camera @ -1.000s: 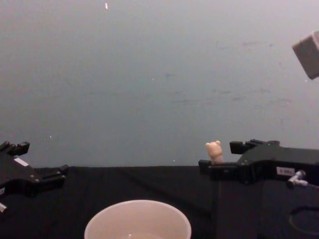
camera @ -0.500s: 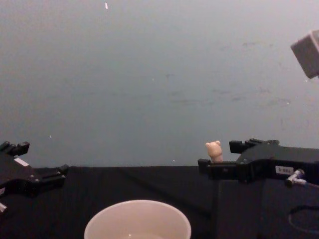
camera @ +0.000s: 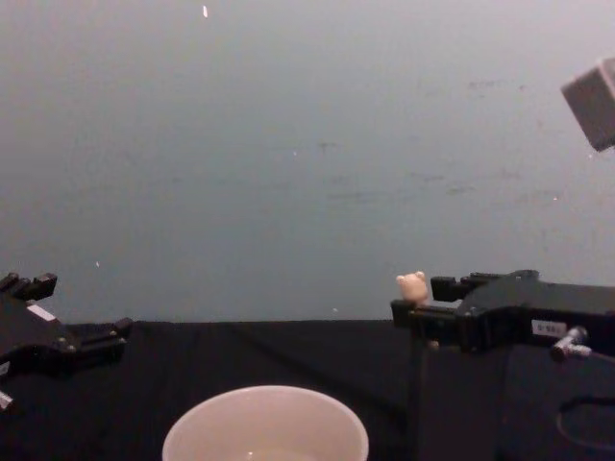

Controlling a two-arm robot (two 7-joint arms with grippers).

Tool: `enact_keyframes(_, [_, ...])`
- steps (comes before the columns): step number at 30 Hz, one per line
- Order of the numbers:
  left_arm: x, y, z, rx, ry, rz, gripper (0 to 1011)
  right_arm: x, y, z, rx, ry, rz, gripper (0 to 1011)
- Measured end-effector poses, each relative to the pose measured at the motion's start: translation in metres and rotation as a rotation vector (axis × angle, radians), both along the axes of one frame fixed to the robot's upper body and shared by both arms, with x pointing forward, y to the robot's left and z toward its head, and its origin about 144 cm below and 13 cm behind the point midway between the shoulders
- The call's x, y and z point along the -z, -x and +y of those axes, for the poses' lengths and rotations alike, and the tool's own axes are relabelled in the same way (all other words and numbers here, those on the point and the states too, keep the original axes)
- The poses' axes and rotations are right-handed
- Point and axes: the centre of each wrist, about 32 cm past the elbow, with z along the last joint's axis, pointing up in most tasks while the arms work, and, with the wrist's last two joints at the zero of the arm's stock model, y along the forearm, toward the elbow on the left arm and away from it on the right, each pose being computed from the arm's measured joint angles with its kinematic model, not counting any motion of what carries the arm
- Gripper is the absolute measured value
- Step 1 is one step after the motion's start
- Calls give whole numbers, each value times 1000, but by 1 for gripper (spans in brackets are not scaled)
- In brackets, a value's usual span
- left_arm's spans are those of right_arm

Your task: Pick up the stirring spoon with one hand, stir inside the cup, then place it back in its original position.

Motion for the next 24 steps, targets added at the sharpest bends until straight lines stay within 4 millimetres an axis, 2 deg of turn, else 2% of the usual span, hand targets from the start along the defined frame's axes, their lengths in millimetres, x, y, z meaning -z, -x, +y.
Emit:
enact_keyframes(1, [0,0,0,0,0,0,1001,0,0,0,0,0,0,611])
enact_keyframes(3, [0,0,0,0,0,0,1001,0,0,0,0,0,0,569])
enact_keyframes(4, [0,0,0,0,0,0,1001,0,0,0,0,0,0,508])
enact_keyframes(6, [0,0,0,0,0,0,1001,0,0,0,0,0,0,477])
enact_keyframes(7, [0,0,0,0,0,0,1001,0,0,0,0,0,0,405])
enact_keyframes(8, [0,0,0,0,0,0,1001,0,0,0,0,0,0,405])
enact_keyframes(10, [0,0,0,0,0,0,1001,0,0,0,0,-1,0,346])
enact_keyframes(11, [0,0,0,0,0,0,1001,0,0,0,0,-1,0,285])
enact_keyframes(15, [0,0,0,0,0,0,1001,0,0,0,0,-1,0,189])
enact_keyframes(24, [0,0,0,0,0,0,1001,0,0,0,0,-1,0,188])
